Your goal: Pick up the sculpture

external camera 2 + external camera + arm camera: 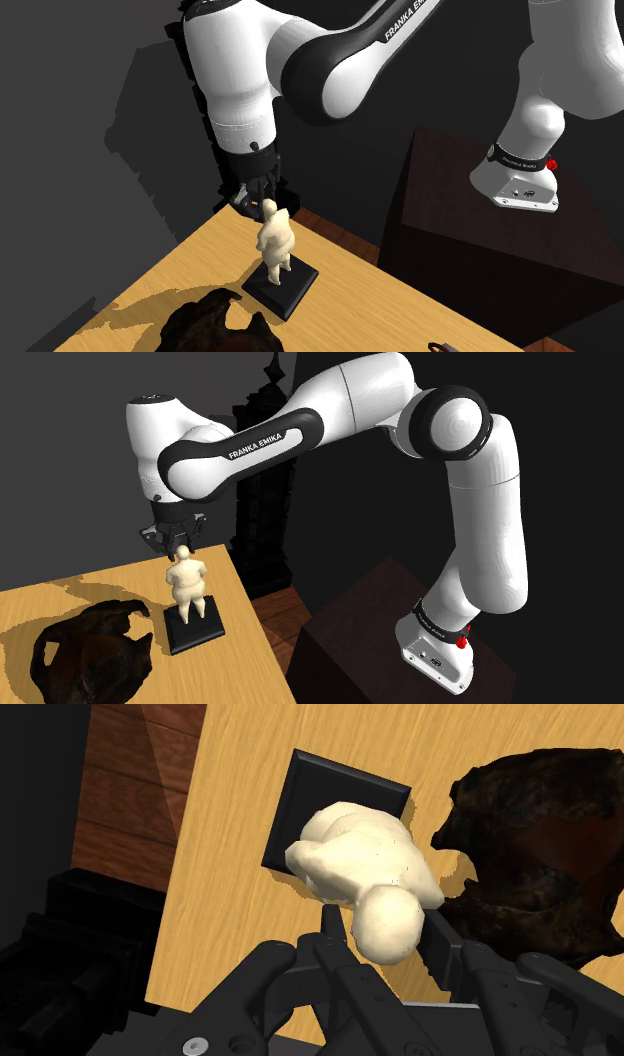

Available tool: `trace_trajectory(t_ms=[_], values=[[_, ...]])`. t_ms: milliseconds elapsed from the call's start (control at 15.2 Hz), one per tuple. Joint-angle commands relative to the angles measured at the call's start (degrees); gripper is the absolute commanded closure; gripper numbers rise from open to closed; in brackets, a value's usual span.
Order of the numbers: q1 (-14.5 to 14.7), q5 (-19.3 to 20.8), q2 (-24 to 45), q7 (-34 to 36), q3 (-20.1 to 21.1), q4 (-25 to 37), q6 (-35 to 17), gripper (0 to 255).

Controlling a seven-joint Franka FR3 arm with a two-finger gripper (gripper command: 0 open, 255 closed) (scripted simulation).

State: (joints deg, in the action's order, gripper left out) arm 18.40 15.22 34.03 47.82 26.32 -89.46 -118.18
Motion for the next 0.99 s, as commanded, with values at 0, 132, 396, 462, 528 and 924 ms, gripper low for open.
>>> trace_trajectory(t_ms=[0, 132, 396, 462, 528, 924], values=[[0.01, 0.01, 0.06, 0.0, -0.02, -0.02, -0.01, 255], [0.02, -0.14, -0.2, -0.06, 0.09, 0.41, 0.66, 255], [-0.14, -0.78, -1.46, -0.42, 0.5, 1.62, 3.03, 255], [-0.17, -0.94, -1.76, -0.51, 0.59, 1.96, 3.64, 255], [-0.19, -1.08, -2.04, -0.6, 0.68, 2.31, 4.25, 255], [-0.25, -1.88, -3.52, -1.08, 1.15, 4.78, 8.05, 255]])
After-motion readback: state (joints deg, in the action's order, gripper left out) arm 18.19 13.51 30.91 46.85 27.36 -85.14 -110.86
